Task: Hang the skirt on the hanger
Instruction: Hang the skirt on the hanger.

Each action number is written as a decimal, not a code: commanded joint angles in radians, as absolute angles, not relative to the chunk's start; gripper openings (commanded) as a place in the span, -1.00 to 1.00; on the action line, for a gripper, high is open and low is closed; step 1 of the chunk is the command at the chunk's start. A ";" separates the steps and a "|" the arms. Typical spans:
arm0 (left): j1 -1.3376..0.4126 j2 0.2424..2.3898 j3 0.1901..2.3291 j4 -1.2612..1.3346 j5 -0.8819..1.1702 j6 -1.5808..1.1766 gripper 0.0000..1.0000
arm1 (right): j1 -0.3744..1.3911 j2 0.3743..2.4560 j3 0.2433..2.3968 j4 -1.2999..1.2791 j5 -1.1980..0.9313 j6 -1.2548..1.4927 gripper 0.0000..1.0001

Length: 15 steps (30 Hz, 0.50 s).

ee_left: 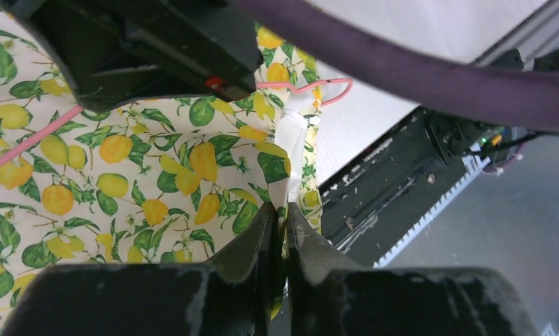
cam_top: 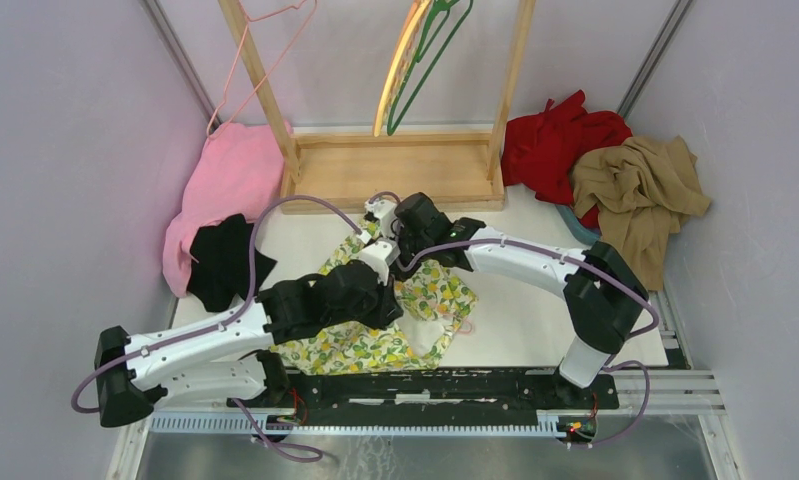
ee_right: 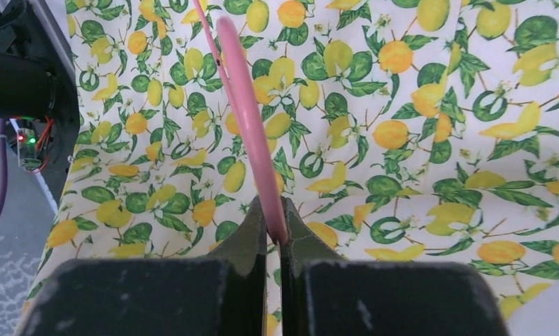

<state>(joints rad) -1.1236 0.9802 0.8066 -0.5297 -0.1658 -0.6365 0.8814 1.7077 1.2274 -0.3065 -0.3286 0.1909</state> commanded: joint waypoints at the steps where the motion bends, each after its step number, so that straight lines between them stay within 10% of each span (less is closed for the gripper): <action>1: -1.150 0.927 0.771 -0.416 -0.067 -0.654 -0.66 | 0.920 1.689 1.187 -0.317 -0.286 0.233 -0.98; 15: -1.311 1.062 0.773 -0.226 -0.027 -0.648 -0.63 | 1.000 1.620 1.154 -0.309 -0.232 0.293 -0.98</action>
